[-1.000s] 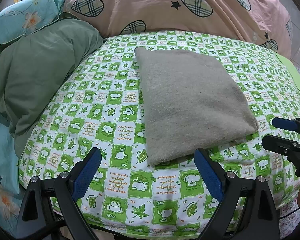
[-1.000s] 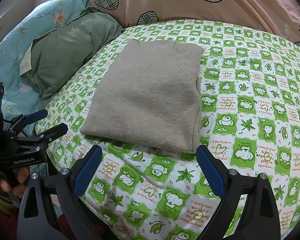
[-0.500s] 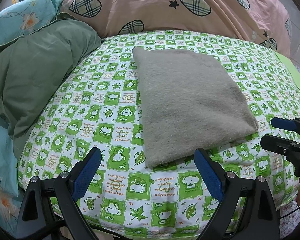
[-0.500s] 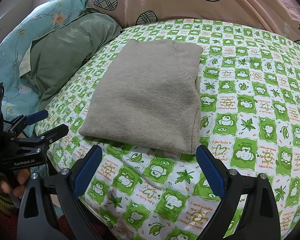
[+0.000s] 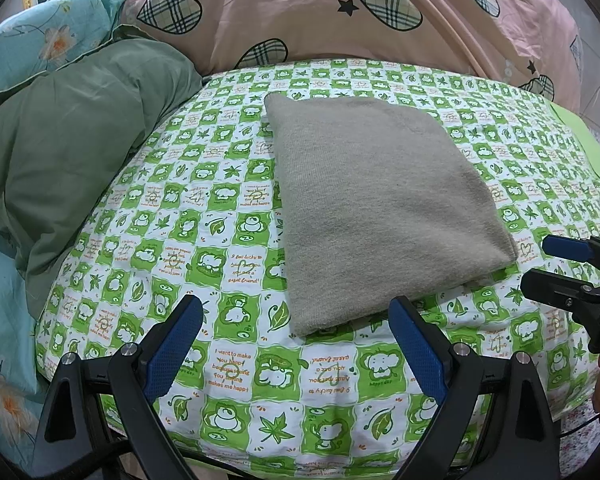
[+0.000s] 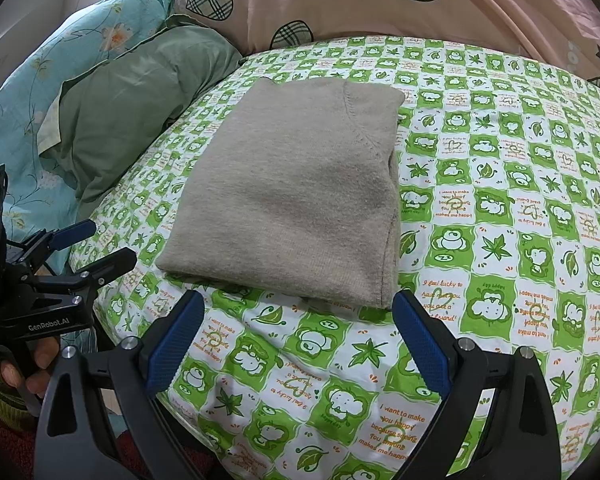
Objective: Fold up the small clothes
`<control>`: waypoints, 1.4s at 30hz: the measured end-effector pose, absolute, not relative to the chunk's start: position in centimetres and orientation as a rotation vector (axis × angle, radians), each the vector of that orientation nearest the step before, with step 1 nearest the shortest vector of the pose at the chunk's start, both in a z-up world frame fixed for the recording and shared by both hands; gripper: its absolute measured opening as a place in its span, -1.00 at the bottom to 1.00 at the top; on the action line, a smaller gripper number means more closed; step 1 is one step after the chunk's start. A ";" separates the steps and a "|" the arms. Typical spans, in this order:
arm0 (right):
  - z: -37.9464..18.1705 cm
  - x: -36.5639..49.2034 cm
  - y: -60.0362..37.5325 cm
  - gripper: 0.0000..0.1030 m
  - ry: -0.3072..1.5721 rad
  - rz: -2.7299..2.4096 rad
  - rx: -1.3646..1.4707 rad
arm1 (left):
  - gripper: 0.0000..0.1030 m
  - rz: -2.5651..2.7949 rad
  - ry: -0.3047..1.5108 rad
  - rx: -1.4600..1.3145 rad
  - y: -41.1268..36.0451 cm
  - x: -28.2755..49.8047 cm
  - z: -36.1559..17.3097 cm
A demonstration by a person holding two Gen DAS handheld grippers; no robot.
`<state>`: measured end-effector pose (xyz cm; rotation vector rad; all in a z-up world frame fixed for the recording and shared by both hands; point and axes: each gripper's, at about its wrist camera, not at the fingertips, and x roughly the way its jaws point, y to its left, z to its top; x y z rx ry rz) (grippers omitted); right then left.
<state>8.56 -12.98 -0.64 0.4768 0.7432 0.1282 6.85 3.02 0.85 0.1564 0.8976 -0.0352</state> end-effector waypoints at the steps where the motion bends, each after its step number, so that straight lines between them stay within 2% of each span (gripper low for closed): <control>1: -0.6 8.6 -13.0 0.85 0.744 0.128 0.477 | 0.83 -0.036 0.898 0.156 3.0 6.9 0.9; 42: -0.4 8.6 -12.9 0.85 0.736 0.125 0.479 | 0.83 -0.041 0.903 0.157 3.0 6.8 0.5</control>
